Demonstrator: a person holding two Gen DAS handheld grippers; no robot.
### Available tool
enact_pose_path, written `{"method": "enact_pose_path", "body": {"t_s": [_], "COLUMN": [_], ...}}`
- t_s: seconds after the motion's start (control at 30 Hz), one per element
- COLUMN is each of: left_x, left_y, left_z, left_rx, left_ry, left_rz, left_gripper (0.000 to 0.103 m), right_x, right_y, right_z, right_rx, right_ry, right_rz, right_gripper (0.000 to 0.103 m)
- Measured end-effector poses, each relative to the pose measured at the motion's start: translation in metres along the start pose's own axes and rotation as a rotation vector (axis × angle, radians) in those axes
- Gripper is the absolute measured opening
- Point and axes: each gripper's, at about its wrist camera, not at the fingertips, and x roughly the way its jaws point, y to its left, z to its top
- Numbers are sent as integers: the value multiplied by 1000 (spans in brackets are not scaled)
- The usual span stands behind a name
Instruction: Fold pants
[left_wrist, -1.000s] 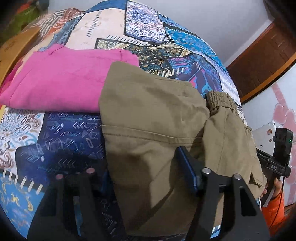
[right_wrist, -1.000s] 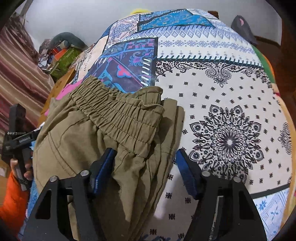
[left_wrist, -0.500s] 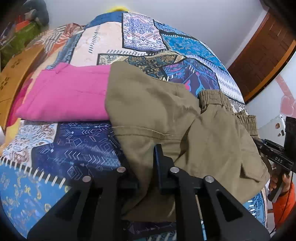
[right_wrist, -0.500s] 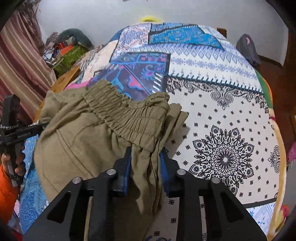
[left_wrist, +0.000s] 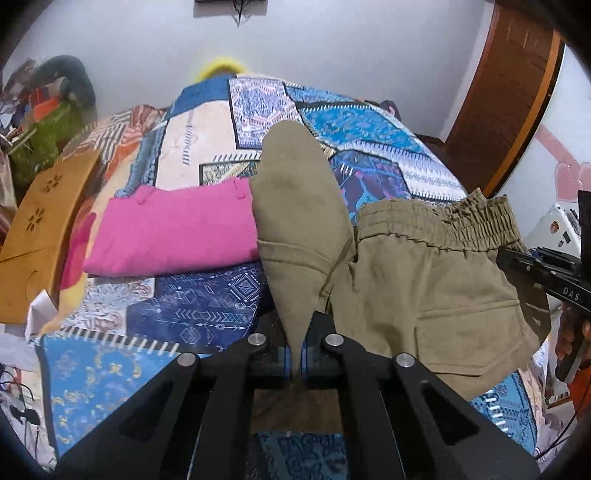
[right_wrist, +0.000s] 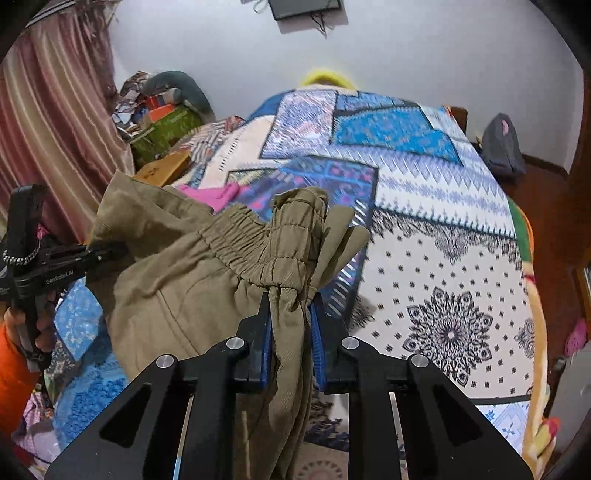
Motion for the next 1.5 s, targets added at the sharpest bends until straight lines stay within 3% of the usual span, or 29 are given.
{"method": "enact_pose_path", "body": {"t_s": [0.37,0.73,1.2,1.5], "left_x": [-38,-35,29,88], "left_y": [20,95,188,228], "left_z": [18,56,87,77], "left_rx": [14,-49,-112,-158], "left_ry": [-95,-120,-78,12], "left_rz": [29,67,135,171], "left_gripper": [2,2,2,2], "right_x": [-6,45,144,203], "right_y": [32,73,112,112], "right_z": [37,94,146,144], "right_rx": [-51,-110,-183,-205], "right_ry": [-66,-109,-82,14], "right_rz": [12,47,54,15], "right_gripper": [15,15,15,16]}}
